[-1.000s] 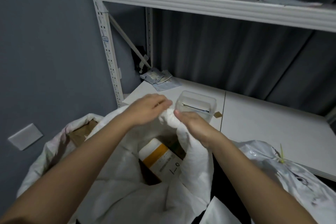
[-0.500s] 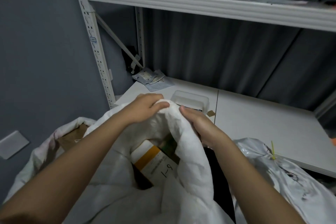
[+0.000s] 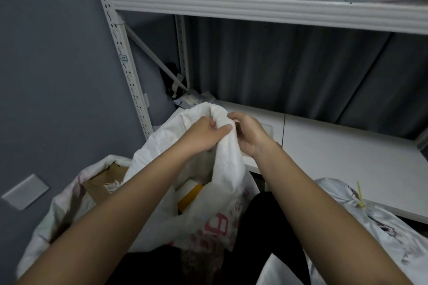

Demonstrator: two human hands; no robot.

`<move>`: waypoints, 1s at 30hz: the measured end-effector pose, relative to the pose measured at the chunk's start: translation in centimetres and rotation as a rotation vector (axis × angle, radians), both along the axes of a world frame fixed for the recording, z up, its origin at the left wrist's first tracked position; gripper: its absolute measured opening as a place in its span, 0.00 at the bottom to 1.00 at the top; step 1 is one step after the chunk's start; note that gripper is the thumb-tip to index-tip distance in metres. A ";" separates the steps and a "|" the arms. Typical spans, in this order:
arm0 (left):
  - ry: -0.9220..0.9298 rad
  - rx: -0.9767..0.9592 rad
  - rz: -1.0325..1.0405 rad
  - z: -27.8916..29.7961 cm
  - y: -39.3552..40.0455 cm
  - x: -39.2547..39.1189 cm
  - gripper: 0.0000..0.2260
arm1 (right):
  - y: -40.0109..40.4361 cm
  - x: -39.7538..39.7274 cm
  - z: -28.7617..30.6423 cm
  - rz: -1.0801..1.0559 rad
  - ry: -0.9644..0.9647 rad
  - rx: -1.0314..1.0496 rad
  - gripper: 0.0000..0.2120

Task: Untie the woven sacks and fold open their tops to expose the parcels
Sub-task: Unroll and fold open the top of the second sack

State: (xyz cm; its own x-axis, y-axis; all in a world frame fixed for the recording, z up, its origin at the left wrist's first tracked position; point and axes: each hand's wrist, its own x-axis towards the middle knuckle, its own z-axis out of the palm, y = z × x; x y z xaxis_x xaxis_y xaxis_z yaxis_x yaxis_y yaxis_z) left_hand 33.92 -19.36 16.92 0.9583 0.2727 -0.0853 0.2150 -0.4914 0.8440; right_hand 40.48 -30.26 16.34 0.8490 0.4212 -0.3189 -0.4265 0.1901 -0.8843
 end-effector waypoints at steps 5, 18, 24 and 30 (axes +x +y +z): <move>-0.052 -0.055 0.068 0.1 -0.6 2.5 0.13 | -1.1 -1.4 -2.3 -0.195 -0.376 -0.263 0.13; -0.021 -0.443 -0.025 1.0 0.4 2.6 0.10 | -1.6 0.2 -2.5 -0.162 -0.066 0.170 0.11; -0.090 -0.498 0.114 0.1 -0.1 3.3 0.08 | -1.4 -1.8 -3.6 -0.228 -0.550 -0.360 0.08; -0.050 -0.424 -0.051 0.3 0.5 2.7 0.09 | -1.9 -0.4 -4.0 -0.133 -0.044 0.214 0.17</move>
